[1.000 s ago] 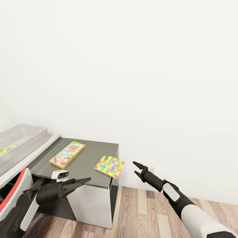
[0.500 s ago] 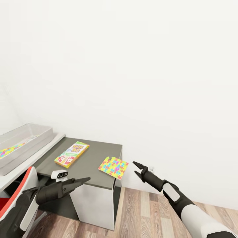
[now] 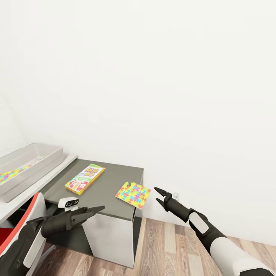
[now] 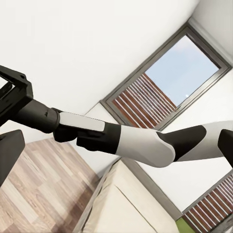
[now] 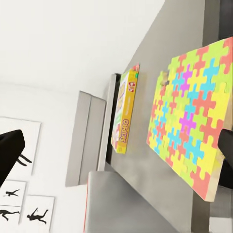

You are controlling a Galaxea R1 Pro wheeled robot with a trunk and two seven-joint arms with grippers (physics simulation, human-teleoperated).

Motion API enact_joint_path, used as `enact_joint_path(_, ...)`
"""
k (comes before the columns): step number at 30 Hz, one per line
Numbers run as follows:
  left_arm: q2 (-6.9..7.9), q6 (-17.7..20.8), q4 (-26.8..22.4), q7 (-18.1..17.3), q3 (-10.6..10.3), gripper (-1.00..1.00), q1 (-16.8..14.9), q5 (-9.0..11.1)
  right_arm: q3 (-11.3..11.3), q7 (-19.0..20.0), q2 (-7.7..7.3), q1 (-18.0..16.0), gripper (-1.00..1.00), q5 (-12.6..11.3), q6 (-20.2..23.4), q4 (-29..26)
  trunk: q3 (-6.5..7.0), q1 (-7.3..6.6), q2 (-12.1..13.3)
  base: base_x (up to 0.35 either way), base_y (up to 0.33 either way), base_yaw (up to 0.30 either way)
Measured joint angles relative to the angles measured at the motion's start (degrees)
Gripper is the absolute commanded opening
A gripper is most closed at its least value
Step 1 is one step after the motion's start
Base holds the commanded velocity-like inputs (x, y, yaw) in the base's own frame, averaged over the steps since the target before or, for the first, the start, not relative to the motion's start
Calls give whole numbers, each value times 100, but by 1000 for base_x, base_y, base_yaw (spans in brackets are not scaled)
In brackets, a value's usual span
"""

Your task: Put all the toys in the child's room - the three board games (two on the bed and one on the table), the two jigsaw puzzles on the table, and the tennis ball on the table - inside the toy box on the table in the child's room.

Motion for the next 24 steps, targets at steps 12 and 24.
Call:
enact_joint_path(12,2,7,2,0,5,100,1,-4,0,-17,0,0,100,0,-1,8,-216,264,-482,0,0,0)
enact_joint_path(24,2,7,1,0,6,100,2,-2,7,-20,8,0,100,0,-2,9,-431,527,-963,0,0,0)
